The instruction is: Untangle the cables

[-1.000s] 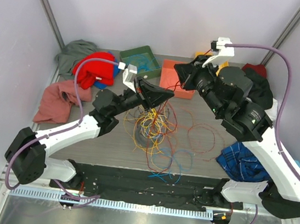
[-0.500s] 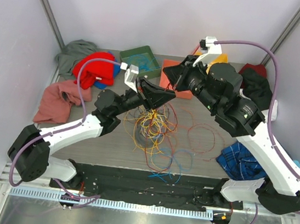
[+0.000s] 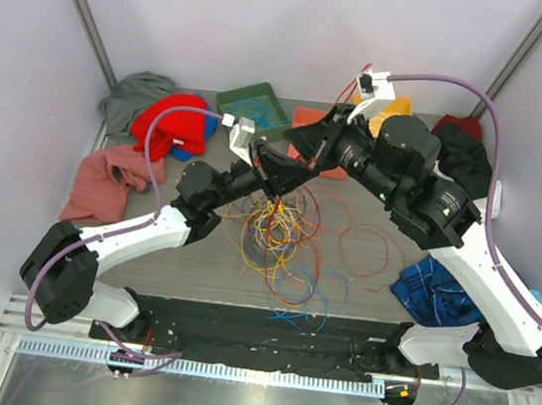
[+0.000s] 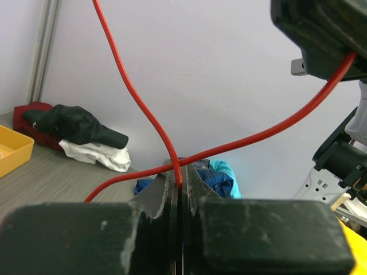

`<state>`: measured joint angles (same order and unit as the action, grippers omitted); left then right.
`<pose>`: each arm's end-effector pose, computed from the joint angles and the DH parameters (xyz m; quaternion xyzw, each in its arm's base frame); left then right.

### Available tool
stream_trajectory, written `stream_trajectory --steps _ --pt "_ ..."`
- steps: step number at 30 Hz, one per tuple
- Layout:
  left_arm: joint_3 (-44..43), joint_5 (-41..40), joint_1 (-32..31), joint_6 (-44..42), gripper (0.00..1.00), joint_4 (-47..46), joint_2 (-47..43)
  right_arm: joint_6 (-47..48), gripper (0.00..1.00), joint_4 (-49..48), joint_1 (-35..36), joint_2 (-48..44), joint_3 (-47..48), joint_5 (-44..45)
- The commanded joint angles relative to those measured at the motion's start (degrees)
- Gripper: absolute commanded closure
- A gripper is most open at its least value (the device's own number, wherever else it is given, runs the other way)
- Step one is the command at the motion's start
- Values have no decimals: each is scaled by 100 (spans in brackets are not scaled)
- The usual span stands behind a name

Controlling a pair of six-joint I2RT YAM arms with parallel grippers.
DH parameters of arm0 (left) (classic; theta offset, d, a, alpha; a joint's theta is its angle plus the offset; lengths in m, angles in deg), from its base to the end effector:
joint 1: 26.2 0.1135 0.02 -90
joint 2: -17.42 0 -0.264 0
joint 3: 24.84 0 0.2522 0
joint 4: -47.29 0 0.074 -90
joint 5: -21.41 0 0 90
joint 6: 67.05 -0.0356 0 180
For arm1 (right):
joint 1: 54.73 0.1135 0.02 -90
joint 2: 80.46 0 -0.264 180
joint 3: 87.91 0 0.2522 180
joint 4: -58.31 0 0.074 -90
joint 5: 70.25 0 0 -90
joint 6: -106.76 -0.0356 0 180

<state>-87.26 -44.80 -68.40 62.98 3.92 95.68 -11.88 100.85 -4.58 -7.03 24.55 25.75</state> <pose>0.2151 -0.2144 0.3524 0.1858 0.5040 -0.6307 0.5601 0.1629 0.1894 0.5187 -0.1005 0.7213 0.4048 0.5529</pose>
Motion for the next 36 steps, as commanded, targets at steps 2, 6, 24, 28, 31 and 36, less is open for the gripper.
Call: stream_trajectory --steps 2,6,24,28,31,36 --pt "-82 -278 71 -215 100 69 -179 -36 66 -126 21 -540 -236 -20" --pt "-204 -436 290 -163 100 429 -346 -45 36 136 30 -856 -482 270" --pt "-40 389 660 -74 91 0 -610 245 63 199 30 -1481 -1081 1368" --pt "532 407 651 -346 79 -385 -873 201 85 164 21 -1446 -1115 1430" --pt "1042 109 529 -899 66 -528 -1067 192 96 111 21 -1358 -1090 1465" --pt "1368 -436 -113 -2402 55 -195 -1295 228 99 137 30 -1007 -782 1439"
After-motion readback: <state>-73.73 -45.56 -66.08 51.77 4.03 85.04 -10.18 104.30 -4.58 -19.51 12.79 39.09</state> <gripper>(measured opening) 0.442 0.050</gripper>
